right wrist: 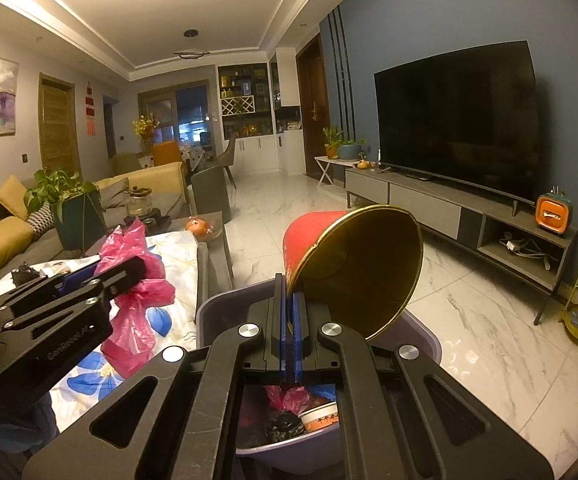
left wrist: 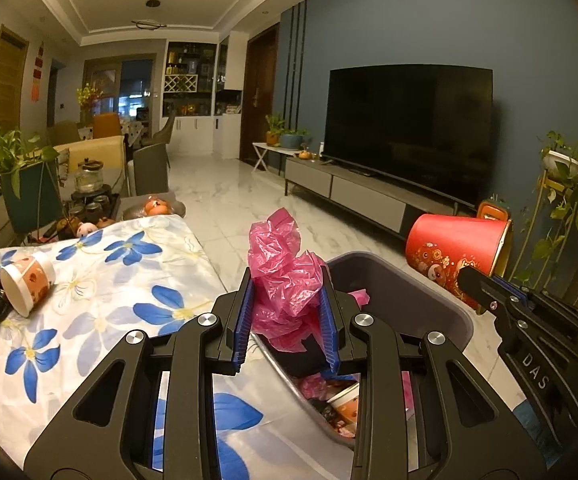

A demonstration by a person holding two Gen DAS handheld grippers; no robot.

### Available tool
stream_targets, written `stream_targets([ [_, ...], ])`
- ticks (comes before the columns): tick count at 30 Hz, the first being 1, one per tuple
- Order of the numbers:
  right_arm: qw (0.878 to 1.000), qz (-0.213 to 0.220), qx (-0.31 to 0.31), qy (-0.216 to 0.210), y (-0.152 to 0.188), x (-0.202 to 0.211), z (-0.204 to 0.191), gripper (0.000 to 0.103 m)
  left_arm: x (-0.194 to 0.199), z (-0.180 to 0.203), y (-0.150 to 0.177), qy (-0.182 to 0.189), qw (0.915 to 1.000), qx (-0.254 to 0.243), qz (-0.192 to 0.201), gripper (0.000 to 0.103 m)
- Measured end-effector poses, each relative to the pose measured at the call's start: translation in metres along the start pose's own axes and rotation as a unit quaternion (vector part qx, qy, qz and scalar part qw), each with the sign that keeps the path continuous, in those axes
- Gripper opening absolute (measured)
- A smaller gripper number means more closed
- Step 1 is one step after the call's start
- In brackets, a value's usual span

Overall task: Collect trash
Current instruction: 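Carry the pink bag and red cup over the grey bin and open both tools, then grasp the white-and-orange paper cup with the right tool while the left tool grasps the black bag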

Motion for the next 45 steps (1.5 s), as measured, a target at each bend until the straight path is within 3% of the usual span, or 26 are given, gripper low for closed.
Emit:
stream_targets([
  [6,1.0,-0.003,-0.004,-0.008,0.003,-0.003,0.004,0.003,-0.008,0.002,0.003,0.01,0.9999,-0.005,-0.001,0.029],
  [16,1.0,-0.007,-0.008,-0.015,0.003,-0.007,0.013,0.004,-0.023,0.015,0.007,0.062,0.9981,-0.008,0.0,0.031],
  [19,1.0,-0.012,-0.011,-0.016,0.005,-0.008,0.014,0.004,-0.029,0.016,0.01,0.086,0.9962,0.0,-0.006,0.037],
  [23,1.0,-0.014,-0.016,-0.016,0.008,-0.008,0.016,0.009,-0.035,0.01,0.016,0.083,0.9964,0.008,-0.014,0.056],
  [28,1.0,-0.015,-0.024,-0.013,0.009,-0.007,0.017,0.019,-0.039,-0.007,0.021,0.085,0.9951,0.042,-0.03,0.067],
  [29,0.999,-0.014,-0.025,-0.014,0.008,-0.007,0.017,0.024,-0.038,-0.01,0.022,0.082,0.995,0.046,-0.032,0.069],
  [33,0.999,-0.012,-0.028,-0.013,0.006,-0.005,0.017,0.028,-0.032,-0.024,0.024,0.061,0.9963,0.05,-0.034,0.077],
  [37,0.999,-0.004,-0.03,-0.014,0.005,0.001,0.013,0.044,-0.018,-0.047,0.03,0.026,0.9974,0.06,-0.029,0.088],
  [41,1.0,0.001,-0.025,-0.018,0.006,0.006,0.003,0.061,-0.002,-0.078,0.037,-0.021,0.9965,0.076,-0.028,0.095],
  [45,0.999,0.002,-0.016,-0.029,0.007,0.01,-0.016,0.071,0.016,-0.116,0.044,-0.078,0.9929,0.086,-0.025,0.097],
])
Point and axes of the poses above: each gripper's, at about its wrist camera, not at the fingertips, and x roughly against the way its jaws point, z to its right, y to its underside, the point moved 5 cm from there along -x, roughly the way its jaws point, and after that the axes turned 11 degrees about -y, right-handed, at the moved point
